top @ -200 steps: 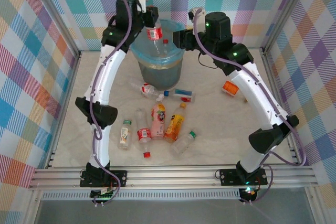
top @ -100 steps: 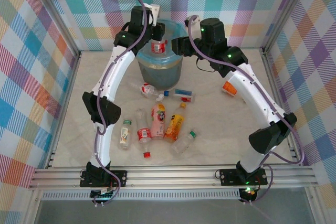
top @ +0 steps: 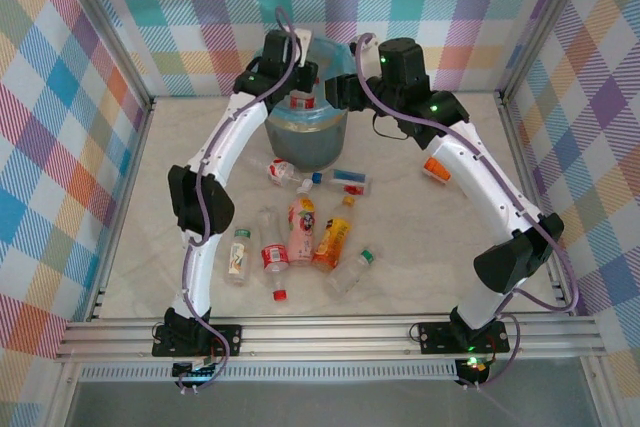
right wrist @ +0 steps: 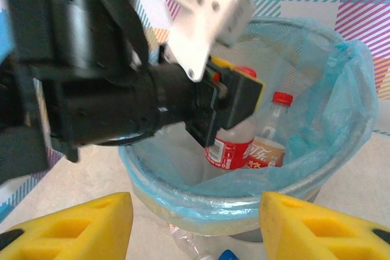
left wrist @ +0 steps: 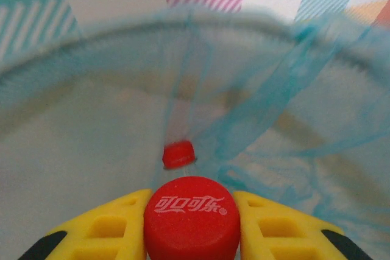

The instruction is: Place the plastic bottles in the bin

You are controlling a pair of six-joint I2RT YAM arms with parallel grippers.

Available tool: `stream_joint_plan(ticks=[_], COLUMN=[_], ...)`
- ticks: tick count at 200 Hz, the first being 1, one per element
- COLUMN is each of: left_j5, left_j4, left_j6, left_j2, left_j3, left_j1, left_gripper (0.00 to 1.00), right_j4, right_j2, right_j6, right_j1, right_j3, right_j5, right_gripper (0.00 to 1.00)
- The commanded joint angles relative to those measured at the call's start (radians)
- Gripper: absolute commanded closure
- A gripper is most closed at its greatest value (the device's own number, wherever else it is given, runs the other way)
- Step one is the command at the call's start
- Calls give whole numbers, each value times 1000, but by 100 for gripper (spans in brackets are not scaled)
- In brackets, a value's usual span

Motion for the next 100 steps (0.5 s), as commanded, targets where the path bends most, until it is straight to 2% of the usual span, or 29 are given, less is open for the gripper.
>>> stream_joint_plan(ticks=[1,14,26,31,50,78,100], left_j5=[14,30,43,46,60,93,113], left_j4=[74,92,92,94,102,99,90], left_j6=[9,-3,-14,-19,-31,-42,-49], left_j2=[-66,-81,-89,-92,-109,-132,-152], left_j3=[-86,-111,-113,-111,-111,-91,-67], left_j1=[10,16,24,26,34,37,37], left_gripper=[86,71,65,57,41,28,25], right_j4=[34,33,34,34,37,32,20], right_j2=[-20,-18,-15,-15,-12,-4,4], right_j6=[0,-1,1,1,6,12,16], right_j1=[-8,-10,-11,-11,-12,-12,-12], right_j3=[-5,-2,-1,1,2,14,35], right_j5=[-21,-22,-26,-27,-31,-36,-38], right_gripper=[43,43,43,43,43,43,43])
